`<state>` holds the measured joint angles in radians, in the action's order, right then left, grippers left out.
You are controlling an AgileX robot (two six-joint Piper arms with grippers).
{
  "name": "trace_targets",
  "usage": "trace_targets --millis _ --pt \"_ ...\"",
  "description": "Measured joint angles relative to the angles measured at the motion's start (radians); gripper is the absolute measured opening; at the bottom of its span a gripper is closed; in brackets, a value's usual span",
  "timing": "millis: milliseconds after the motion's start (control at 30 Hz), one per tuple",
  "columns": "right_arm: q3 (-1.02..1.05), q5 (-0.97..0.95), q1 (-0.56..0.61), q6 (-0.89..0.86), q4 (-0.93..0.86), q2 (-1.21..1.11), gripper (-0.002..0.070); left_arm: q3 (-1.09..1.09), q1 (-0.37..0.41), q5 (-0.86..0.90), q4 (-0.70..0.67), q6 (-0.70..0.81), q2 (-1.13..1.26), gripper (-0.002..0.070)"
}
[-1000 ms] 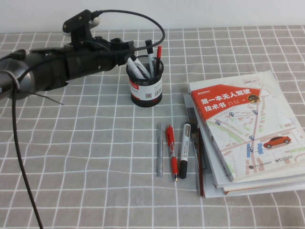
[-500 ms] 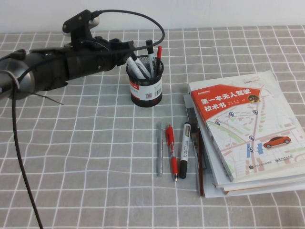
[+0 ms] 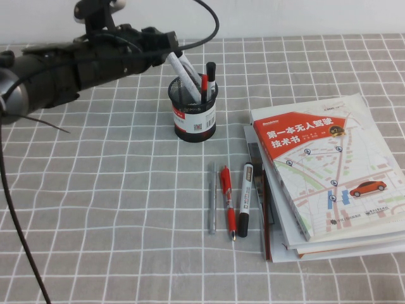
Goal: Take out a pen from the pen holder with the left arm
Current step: 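Take a marker out of the pen holder and lay it on the table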
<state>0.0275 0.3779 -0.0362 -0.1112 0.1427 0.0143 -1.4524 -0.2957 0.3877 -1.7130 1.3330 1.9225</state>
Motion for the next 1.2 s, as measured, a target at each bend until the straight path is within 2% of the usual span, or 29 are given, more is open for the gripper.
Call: trace_targets --millis 533,1100,1200 --pt "0.000 0.000 0.000 0.000 0.000 0.000 -0.0013 0.000 0.000 0.016 0.126 -0.043 -0.010 0.0106" --pt "0.000 0.000 0.000 0.000 0.000 0.000 -0.0013 -0.005 0.000 -0.005 0.127 -0.045 0.069 0.0108" --pt "0.000 0.000 0.000 0.000 0.000 0.000 -0.0013 -0.009 0.000 -0.005 0.127 -0.045 0.075 0.0160"
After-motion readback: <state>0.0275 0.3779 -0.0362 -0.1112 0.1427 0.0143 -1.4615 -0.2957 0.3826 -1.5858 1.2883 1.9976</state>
